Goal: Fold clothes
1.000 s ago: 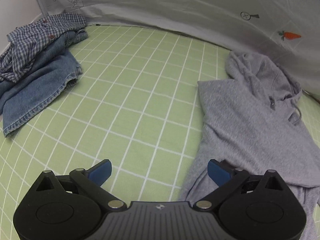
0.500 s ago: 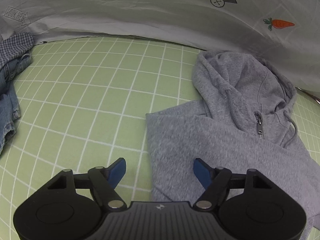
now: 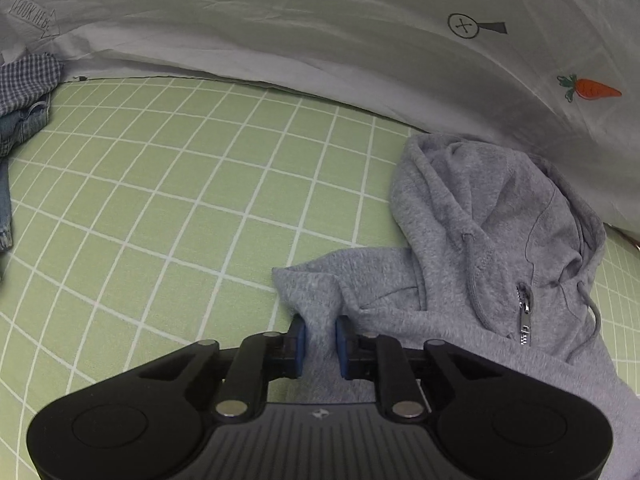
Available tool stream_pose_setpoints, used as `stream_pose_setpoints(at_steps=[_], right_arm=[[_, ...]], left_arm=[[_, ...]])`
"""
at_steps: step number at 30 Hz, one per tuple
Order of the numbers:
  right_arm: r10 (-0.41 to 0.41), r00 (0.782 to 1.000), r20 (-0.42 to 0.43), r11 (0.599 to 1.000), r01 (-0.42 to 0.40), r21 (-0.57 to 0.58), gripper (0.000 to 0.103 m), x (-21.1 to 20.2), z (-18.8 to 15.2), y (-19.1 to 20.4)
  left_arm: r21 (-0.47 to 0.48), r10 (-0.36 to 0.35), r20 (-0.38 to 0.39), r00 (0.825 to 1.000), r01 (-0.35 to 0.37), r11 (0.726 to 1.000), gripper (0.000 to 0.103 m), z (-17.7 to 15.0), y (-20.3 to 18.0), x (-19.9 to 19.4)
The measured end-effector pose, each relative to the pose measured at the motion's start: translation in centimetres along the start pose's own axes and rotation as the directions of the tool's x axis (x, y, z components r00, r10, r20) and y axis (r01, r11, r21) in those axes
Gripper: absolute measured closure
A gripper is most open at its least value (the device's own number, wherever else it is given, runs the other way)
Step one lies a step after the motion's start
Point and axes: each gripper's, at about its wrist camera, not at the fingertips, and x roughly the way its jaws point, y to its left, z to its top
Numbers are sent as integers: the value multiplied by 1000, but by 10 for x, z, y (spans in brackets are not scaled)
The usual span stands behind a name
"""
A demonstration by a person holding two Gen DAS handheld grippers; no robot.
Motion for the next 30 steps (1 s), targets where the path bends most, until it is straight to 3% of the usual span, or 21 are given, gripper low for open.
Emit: stream_pose_setpoints(at_steps=[2,4,5,9,12,15,19,20,21,22,24,27,30], right_arm=[[17,1000,21,1000,-16,-16,94,-10,1,4],[44,998,41,998,-43,-35,94,-20,-1,13],[63,997,49,997,-60,-47,94,-26,-2,18],[175,983,59,978,-167,-124,95,-49,-15,53],[294,956,11,937,-287,-198,95,-61,-33,93],[417,907,-64,865,-418,-277,95,-76,-60,136],[534,819,-209,747,-573,-337,92,-99,-99,177],[547,800,-249,720,-600,-348,86,-102,-107,183],[553,787,-273,701,-617,-359,74,-106,-113,185],[548,789,-277,698,-614,-368,64,-110,-118,185],[518,815,-260,717,-580,-387,26,-116,-120,177],[487,849,-204,744,-525,-414,2,-121,-115,157],[453,887,-95,785,-447,-430,0,-126,-105,124]], left_arm=[[30,25,22,999,-26,999,60,-1,1,-9],[57,42,52,998,-45,997,29,-5,3,-21],[65,48,67,997,-52,997,25,-7,4,-28],[79,49,89,995,-56,995,17,-21,11,-53],[159,80,102,992,-96,983,14,-39,9,-69],[201,86,107,991,-106,974,14,-58,11,-87],[129,33,112,993,-47,990,14,-79,18,-110],[116,24,115,993,-38,993,14,-84,19,-115],[115,23,117,993,-37,993,14,-88,18,-119],[124,26,120,992,-41,991,14,-93,15,-123],[139,18,118,993,-34,990,14,-98,10,-126],[152,-4,111,994,-13,988,14,-105,1,-129],[162,-37,99,994,20,987,14,-108,-10,-129]])
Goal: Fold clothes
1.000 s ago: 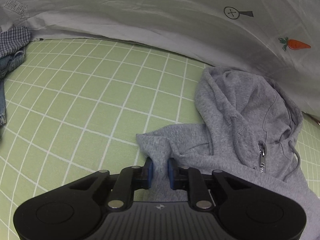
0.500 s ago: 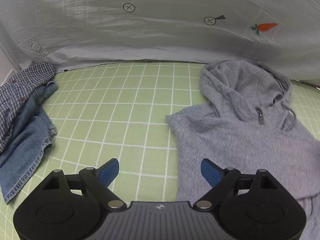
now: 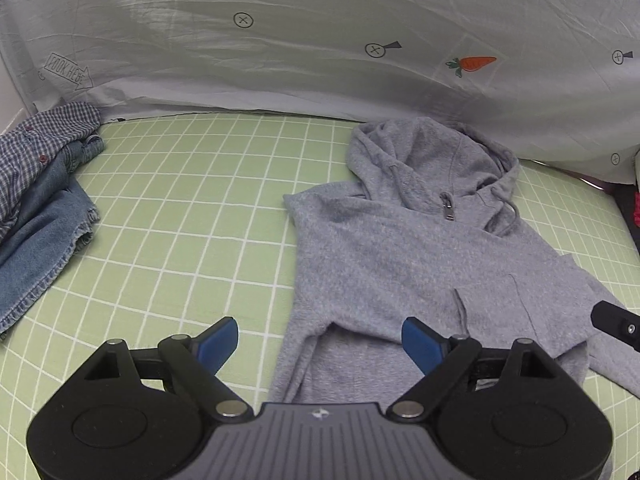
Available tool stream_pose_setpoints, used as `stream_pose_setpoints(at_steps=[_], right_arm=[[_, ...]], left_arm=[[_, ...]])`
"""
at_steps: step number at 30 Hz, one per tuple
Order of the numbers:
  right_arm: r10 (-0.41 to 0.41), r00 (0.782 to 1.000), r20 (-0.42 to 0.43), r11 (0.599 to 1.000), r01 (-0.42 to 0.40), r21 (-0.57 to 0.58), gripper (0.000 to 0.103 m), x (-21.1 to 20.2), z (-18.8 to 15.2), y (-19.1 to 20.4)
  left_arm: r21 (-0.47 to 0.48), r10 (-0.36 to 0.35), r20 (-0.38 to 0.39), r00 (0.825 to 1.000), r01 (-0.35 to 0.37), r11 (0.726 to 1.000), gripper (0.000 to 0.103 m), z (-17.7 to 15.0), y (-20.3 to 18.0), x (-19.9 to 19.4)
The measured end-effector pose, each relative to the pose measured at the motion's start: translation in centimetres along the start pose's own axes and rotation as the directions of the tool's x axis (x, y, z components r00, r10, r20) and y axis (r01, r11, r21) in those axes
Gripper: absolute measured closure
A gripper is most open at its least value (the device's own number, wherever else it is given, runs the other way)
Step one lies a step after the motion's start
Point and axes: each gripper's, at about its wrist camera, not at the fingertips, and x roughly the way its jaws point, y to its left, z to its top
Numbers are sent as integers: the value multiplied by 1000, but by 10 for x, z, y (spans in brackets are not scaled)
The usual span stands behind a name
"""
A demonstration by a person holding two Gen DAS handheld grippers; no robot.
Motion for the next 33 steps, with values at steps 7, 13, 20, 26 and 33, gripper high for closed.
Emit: stream_pose_setpoints(at_steps=[7,13,20,26,33], right_arm=[[-189,979,73,979,183,86,0,-29,-12,-70],[-282,960,-1,935,275,224,0,-17,-22,-119],[-312,947,-76,917,321,238,0,13,-23,-128],[-303,943,-136,924,325,200,0,33,-26,-117],[-291,942,-169,934,317,163,0,44,-29,-103]], left_arm=[[44,-68,-52,996,70,997,14,6,-41,18],[90,-110,-107,988,120,989,16,10,-73,44],[134,-142,-198,970,170,976,47,14,-98,81],[153,-172,-244,954,213,965,87,13,-109,99],[151,-212,-215,953,247,957,98,17,-99,96]])
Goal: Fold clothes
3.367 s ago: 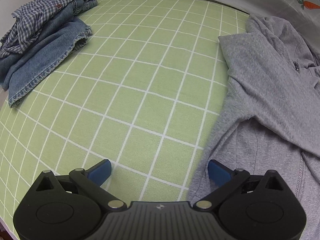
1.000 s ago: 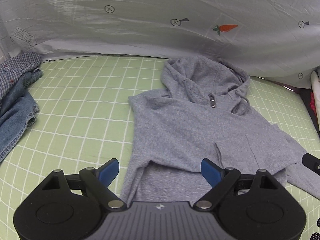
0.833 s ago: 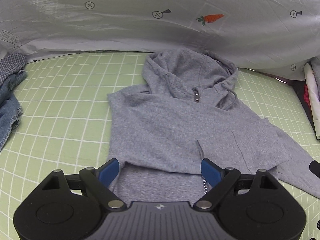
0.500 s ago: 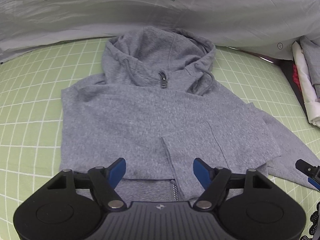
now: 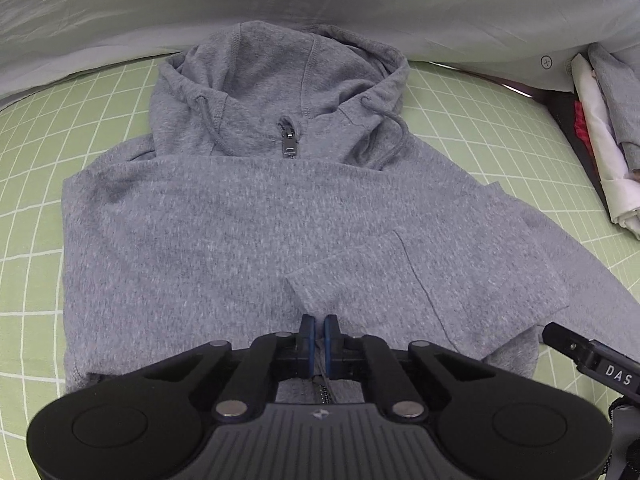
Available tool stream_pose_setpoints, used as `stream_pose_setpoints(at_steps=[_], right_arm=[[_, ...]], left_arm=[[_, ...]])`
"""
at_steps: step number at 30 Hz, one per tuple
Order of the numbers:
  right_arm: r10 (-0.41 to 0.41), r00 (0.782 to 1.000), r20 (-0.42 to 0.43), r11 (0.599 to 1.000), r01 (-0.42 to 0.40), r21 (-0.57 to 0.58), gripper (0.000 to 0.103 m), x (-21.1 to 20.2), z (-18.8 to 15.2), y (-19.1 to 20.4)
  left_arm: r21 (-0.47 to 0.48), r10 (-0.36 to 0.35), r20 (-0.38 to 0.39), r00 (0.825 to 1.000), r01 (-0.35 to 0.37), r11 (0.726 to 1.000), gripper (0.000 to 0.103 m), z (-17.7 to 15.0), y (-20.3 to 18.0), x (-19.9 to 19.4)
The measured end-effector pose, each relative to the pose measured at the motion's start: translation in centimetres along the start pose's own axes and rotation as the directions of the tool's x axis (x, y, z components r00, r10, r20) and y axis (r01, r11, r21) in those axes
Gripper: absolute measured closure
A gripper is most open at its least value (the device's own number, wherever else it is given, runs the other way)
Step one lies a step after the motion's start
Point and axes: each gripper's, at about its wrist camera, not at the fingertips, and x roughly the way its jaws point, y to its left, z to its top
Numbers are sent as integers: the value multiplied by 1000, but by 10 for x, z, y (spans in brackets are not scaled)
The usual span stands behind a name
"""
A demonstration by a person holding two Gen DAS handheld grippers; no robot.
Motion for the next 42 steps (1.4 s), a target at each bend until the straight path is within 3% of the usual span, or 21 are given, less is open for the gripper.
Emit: stream_pose_setpoints(at_steps=[6,9,14,17,20,22,24,28,33,42], right_arm=[[21,1000,-17,997,-22,-70,0,-2,-4,17],[24,999,-24,995,-26,-98,0,-3,-6,23],[28,999,-19,991,-31,-127,0,-8,-6,28],[21,999,-25,992,-24,-122,0,-7,-7,26],[15,999,-29,993,-18,-113,0,-5,-7,25],[12,1000,-28,993,-15,-114,0,-4,-6,25],[11,1000,-25,993,-14,-117,0,-4,-6,24],[-8,1000,-8,992,7,-125,0,-2,-2,19],[-29,999,25,988,33,-150,0,2,6,-1],[-110,989,101,989,120,-91,0,19,21,-97]], left_arm=[[66,58,127,990,-67,996,99,10,13,-44],[48,131,172,976,-142,989,99,17,33,-60],[-52,246,167,955,-241,969,101,24,79,-67],[-105,303,121,945,-292,951,97,21,98,-60],[-163,320,91,943,-303,939,75,16,107,-57],[-176,291,103,951,-271,946,48,12,105,-57],[-167,280,98,955,-261,951,33,9,96,-53],[-104,286,59,956,-279,955,21,7,71,-40],[18,277,62,959,-279,960,20,6,40,-37],[50,324,98,941,-330,943,17,14,4,-45]])
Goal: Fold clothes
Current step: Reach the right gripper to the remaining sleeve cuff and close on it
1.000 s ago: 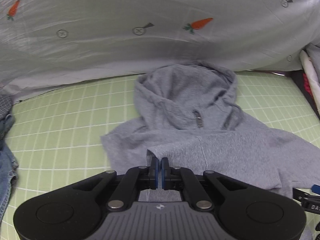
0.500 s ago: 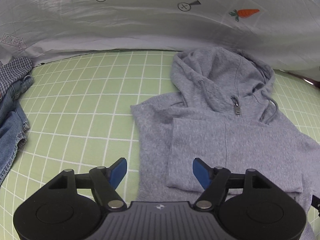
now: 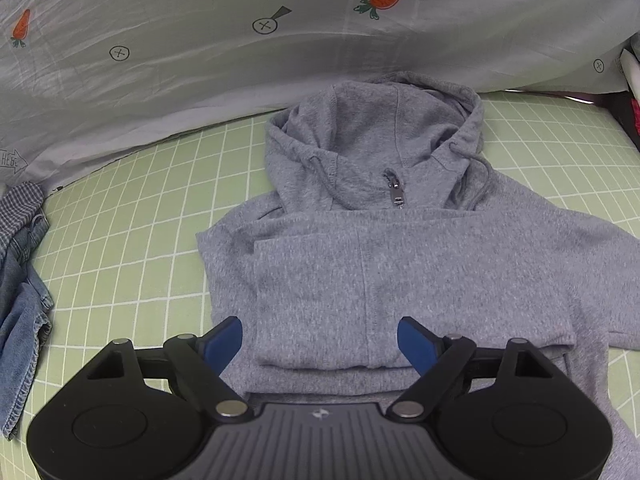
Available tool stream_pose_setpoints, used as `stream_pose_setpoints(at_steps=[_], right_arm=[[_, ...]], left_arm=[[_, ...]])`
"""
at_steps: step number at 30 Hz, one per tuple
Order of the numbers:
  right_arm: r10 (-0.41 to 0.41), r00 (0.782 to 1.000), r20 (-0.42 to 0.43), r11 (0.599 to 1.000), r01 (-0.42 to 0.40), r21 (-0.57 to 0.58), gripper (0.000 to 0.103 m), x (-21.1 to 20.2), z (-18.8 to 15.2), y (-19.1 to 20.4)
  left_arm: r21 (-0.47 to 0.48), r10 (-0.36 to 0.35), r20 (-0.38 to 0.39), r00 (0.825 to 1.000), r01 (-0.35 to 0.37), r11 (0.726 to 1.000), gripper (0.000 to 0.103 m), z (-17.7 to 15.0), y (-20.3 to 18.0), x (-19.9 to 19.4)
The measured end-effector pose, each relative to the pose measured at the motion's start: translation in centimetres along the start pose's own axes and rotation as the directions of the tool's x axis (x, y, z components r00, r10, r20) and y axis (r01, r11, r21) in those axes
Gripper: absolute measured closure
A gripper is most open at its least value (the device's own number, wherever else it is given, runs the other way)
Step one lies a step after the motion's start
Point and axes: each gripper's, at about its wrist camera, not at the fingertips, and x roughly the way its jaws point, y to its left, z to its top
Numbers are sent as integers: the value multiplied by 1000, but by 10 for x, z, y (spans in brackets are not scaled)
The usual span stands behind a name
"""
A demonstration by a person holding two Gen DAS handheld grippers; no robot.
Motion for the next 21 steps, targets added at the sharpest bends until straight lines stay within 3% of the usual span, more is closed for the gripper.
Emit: stream_pose_setpoints(at_steps=[5,9,12,16,21], right_arm=[[10,999,50,1000,-12,28,0,13,6,-61],[-94,994,59,994,91,59,0,16,13,-107],[-201,978,59,972,192,139,0,14,12,-149],[-254,966,55,939,232,255,0,10,4,-201],[-295,954,53,912,264,314,0,6,-5,-240]], left_arm=[[-1,28,9,1000,-28,1000,17,17,-19,-2],[28,24,6,1000,-24,999,17,29,-40,-2],[83,15,11,1000,-16,996,16,33,-59,-2],[127,4,-20,1000,-1,992,15,33,-79,4],[146,-1,-36,999,6,989,15,34,-92,8]])
